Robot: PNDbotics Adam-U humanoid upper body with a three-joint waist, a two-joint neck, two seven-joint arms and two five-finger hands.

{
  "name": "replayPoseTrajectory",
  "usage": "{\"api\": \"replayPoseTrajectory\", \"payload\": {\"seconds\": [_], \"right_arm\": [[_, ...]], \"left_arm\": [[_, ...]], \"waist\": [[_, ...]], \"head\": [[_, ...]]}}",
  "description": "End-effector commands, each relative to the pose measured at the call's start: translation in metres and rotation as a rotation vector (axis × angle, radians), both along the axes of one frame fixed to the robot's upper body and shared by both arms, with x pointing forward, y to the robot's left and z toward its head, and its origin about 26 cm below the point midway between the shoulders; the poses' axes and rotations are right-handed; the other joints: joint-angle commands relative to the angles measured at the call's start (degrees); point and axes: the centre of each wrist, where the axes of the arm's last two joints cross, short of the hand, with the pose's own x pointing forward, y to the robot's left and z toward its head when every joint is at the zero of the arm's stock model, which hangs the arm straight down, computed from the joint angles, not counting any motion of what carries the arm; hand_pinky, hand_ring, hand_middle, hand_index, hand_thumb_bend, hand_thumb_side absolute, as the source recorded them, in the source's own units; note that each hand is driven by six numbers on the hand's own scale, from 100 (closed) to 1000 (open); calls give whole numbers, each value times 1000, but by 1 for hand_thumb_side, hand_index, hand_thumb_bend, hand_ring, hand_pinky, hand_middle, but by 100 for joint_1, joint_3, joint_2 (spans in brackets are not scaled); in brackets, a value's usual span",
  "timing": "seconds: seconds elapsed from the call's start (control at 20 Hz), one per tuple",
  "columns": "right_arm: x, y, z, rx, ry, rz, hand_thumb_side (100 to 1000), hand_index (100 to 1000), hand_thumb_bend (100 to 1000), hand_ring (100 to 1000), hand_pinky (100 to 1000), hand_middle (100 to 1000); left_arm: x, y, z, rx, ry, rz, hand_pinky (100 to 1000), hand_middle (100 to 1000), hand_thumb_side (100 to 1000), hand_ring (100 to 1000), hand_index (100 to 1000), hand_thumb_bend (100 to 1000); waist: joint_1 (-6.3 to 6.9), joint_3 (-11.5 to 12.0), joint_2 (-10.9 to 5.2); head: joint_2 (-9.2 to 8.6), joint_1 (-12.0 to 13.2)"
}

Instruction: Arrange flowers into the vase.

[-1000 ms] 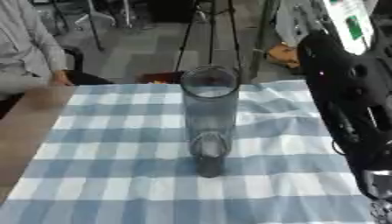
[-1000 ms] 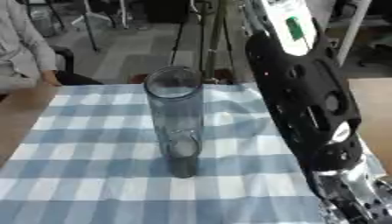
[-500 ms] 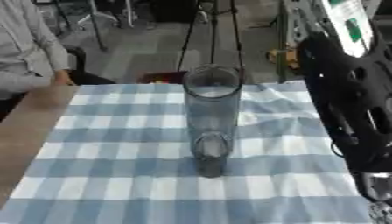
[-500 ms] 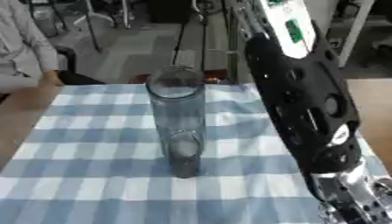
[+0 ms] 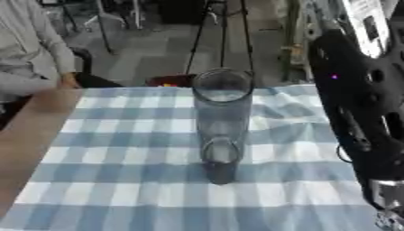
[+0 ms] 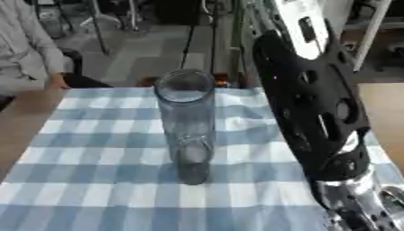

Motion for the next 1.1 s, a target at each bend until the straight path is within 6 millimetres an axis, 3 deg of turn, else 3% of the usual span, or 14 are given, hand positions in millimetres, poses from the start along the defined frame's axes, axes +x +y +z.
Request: {"api": "replayPoseTrajectory", "payload": {"seconds": [0.05, 1.1], "right_arm": [[-7, 1, 7, -4, -86, 30, 118, 127, 100, 242, 534, 100], [-10, 7, 4, 38, -280, 146, 103, 124, 100, 189, 442, 100]], "left_arm": [[-2, 0, 7, 8, -25, -7, 549, 817, 1000, 730, 883, 217], [-2, -3, 9, 2, -28, -19, 547, 816, 1000, 729, 882, 216]], "waist": [[14, 6, -79], [27, 103, 54]], "head": [[-70, 1], [-85, 1]]}}
